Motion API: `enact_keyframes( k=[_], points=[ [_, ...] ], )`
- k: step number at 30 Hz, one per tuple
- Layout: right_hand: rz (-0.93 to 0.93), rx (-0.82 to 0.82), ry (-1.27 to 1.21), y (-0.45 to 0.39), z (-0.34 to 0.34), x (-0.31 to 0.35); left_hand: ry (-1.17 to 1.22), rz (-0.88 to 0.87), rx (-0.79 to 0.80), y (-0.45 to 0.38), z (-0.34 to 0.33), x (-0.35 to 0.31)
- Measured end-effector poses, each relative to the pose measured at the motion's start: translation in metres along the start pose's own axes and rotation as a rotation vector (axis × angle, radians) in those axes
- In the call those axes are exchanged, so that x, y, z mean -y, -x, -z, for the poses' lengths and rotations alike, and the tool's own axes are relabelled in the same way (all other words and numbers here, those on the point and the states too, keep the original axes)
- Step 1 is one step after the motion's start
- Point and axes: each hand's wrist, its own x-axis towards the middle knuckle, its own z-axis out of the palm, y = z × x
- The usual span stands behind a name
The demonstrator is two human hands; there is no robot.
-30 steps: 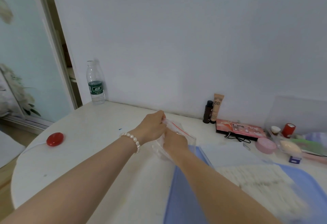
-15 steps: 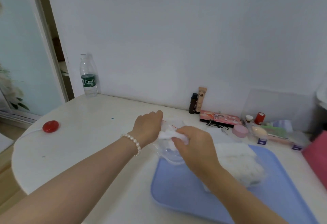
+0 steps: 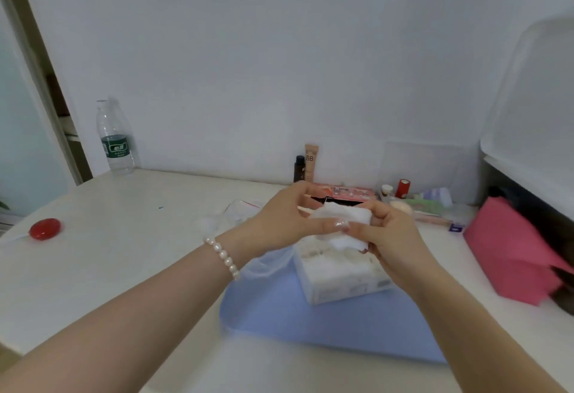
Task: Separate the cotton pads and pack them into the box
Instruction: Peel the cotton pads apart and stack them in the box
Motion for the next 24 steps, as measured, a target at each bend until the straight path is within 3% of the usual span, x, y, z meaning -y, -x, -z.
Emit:
enact_keyframes(
  k=[6, 13, 16, 21, 24],
  points=[
    [-0.027, 0.031, -0.172, 0.015, 0.022, -0.006, 0.398, 0.122, 0.004, -0.001, -0.046, 0.016],
    [-0.094, 0.077, -0.378, 0.017, 0.032, -0.015, 0.691, 0.185, -0.011, 0.001, -0.054, 0.026],
    [-0.055, 0.029, -0.251, 0.015, 0.026, -0.018, 0.737, 0.182, -0.053, 0.002, -0.05, 0.031],
    [0.32, -0.384, 0.319, 0.02, 0.005, -0.022, 0.814, 0.147, -0.171, 0.007, -0.046, 0.04],
    [0.321, -0.323, 0.327, 0.027, -0.012, -0.021, 0.902, 0.106, -0.216, 0.012, -0.046, 0.044]
  ],
)
